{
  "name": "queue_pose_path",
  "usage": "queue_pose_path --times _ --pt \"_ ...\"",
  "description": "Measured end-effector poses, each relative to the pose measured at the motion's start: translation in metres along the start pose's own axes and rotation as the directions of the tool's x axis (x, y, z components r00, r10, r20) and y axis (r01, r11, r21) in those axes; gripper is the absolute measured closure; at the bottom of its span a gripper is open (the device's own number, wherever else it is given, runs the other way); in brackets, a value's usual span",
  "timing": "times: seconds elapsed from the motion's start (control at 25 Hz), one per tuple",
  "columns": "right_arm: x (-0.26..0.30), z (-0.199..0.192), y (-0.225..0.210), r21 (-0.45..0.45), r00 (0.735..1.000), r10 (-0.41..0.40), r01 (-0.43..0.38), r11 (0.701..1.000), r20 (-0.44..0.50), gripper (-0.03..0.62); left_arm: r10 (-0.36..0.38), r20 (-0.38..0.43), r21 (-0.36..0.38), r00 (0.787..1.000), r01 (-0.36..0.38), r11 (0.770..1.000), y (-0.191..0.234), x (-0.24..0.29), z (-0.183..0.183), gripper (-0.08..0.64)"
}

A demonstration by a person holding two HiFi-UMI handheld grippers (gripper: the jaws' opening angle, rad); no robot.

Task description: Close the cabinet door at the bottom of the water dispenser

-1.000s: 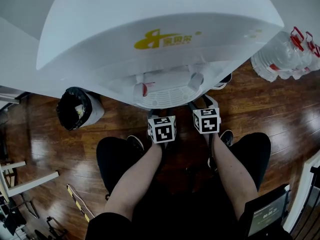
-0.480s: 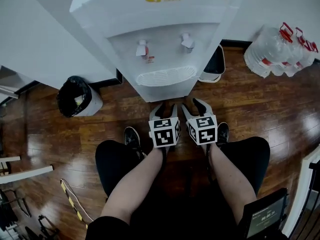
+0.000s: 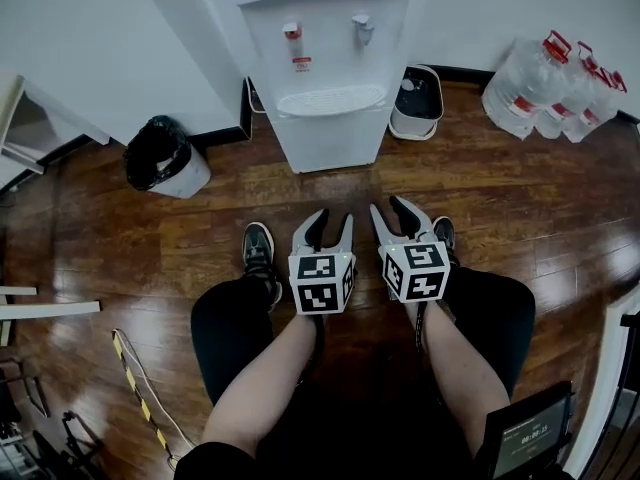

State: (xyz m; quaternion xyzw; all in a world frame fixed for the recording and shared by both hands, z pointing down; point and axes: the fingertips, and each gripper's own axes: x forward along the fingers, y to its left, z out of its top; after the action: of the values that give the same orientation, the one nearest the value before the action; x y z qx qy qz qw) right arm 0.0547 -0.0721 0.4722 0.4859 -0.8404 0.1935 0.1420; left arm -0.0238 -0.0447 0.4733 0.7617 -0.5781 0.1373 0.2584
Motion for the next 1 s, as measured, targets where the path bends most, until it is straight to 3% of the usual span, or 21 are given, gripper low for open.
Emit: queue_pose_path --times 0.28,0.56,1.0 --pt "-0.061 -0.024 0.043 -0.031 0.998 0.038 -0.036 0.999 0.050 0.461 -0.037 0.058 0.171 0.998 0.027 0.985 -0.036 -0.066 -0.032 0.382" --pt "-0.101 -0.050 0.059 -0.041 0.997 0.045 -0.042 0.998 0.055 0.489 -0.020 0.085 0.195 0.996 0.003 0.981 -0.035 -0.110 -0.058 0.382" --pt "-0.128 -0.065 0.075 -0.047 0.996 0.060 -0.056 0.997 0.071 0.520 -0.014 0.090 0.217 0.996 -0.006 0.976 -0.037 -0.137 -0.085 0.382"
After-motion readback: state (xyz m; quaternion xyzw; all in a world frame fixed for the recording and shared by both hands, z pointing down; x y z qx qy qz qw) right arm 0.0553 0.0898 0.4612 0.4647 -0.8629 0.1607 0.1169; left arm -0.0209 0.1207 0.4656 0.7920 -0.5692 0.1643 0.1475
